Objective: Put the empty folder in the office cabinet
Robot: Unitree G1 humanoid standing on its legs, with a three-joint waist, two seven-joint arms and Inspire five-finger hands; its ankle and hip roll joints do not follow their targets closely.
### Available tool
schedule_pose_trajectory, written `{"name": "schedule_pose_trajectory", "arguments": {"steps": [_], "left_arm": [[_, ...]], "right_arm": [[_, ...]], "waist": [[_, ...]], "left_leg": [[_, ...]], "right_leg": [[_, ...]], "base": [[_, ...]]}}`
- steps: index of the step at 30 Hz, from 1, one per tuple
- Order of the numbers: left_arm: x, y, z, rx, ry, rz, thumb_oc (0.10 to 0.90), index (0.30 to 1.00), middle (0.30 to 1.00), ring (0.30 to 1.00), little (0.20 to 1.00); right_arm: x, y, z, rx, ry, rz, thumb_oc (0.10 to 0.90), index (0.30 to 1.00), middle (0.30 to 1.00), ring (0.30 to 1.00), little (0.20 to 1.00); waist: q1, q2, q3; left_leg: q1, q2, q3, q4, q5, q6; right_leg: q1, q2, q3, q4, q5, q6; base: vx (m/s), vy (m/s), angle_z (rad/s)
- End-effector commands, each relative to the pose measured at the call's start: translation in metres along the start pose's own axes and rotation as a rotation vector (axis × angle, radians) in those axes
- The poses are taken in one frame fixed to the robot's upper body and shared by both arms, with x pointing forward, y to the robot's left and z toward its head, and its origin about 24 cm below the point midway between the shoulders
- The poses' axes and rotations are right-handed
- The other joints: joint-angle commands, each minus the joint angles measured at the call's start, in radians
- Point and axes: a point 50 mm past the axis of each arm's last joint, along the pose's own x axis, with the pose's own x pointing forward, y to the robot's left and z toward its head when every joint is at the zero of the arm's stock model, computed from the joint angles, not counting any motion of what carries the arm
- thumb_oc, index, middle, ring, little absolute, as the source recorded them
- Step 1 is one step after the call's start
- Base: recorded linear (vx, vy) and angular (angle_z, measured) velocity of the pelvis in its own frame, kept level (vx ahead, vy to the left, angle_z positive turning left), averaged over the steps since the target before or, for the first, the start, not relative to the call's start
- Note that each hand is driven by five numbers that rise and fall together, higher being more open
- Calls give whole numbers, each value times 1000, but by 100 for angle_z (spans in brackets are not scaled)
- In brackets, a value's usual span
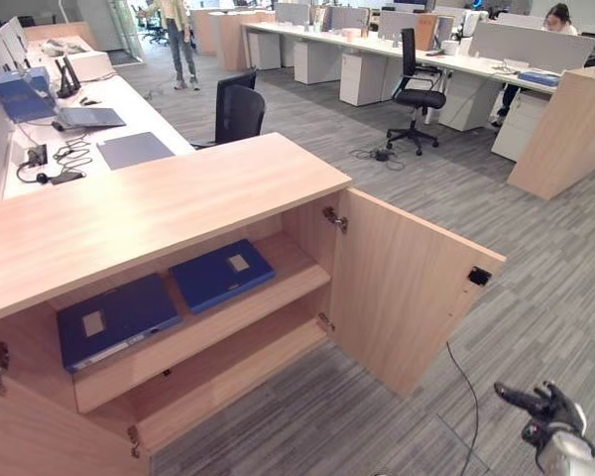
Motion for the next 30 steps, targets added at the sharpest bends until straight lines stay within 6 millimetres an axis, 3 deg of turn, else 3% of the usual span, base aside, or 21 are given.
{"name": "schedule_pose_trajectory", "arguments": {"steps": [1, 5, 10, 15, 19, 22, 23, 24, 27, 30], "left_arm": [[1, 13, 23, 41, -60, 48, 800, 900, 900, 900, 900], [1, 19, 23, 110, -78, 56, 800, 900, 900, 900, 900], [0, 25, 23, 122, -86, 64, 800, 900, 900, 900, 900], [0, 26, 9, 134, -51, 50, 800, 900, 900, 900, 900], [0, 23, 9, 141, -51, 33, 800, 900, 900, 900, 900], [0, 19, 12, 148, -60, 15, 800, 900, 900, 900, 900], [0, 18, 11, 147, -60, 15, 800, 900, 900, 900, 900], [0, 17, 14, 156, -68, 10, 800, 900, 900, 900, 900], [0, 17, 13, 159, -68, 9, 800, 900, 900, 900, 900], [0, 21, 10, 159, -77, 15, 800, 900, 900, 900, 900]], "right_arm": [[8, -11, 67, -58, -241, -42, 800, 900, 900, 900, 900], [11, -17, 130, -145, -384, -47, 800, 900, 900, 900, 900], [9, -15, 172, -209, -470, -23, 800, 900, 900, 900, 900], [3, 6, 217, -282, -555, 57, 800, 900, 900, 900, 900], [-5, 36, 237, -340, -614, 167, 800, 900, 900, 900, 900], [-12, 63, 241, -454, -646, 264, 800, 900, 900, 900, 900], [-12, 63, 241, -455, -646, 265, 800, 900, 900, 900, 900], [-22, 83, 246, -614, -710, 322, 800, 900, 900, 900, 900], [-28, 94, 246, -681, -752, 355, 800, 900, 900, 900, 900], [-54, 118, 251, -943, -921, 420, 800, 900, 900, 900, 900]], "waist": [[4, -17, 33], [22, -14, 45], [38, -2, 58], [63, 17, 53], [71, 20, 49], [74, 20, 46], [73, 21, 46], [74, 20, 44], [71, 23, 44], [73, 21, 46]], "left_leg": [[53, -32, -123, 0, -120, 13], [31, 24, -154, 2, -77, -30], [13, 63, -179, 6, -38, -61], [5, 88, -196, 5, -6, -89], [2, 92, -200, 4, 2, -96], [1, 91, -199, 2, 3, -99], [1, 91, -200, 2, 3, -99], [2, 90, -199, 1, 2, -100], [2, 89, -199, 0, -1, -100], [3, 84, -204, -1, -9, -98]], "right_leg": [[-32, -7, -6, 29, -34, 44], [-25, 38, -29, 34, -85, 12], [-21, 67, -48, 40, -119, -13], [7, 96, -72, 5, -131, -33], [16, 106, -75, -8, -134, -39], [23, 111, -77, -13, -138, -42], [23, 111, -77, -14, -138, -42], [23, 111, -76, -14, -139, -42], [24, 111, -76, -15, -141, -41], [24, 110, -72, -15, -143, -39]], "base": [[-18, -239, -7], [-18, -274, 14], [-20, -166, 22], [-10, -117, 19], [-6, -35, 10], [0, 0, 0], [-2, 30, -3], [0, 0, 0], [0, 0, 0], [-2, 45, -3]]}}
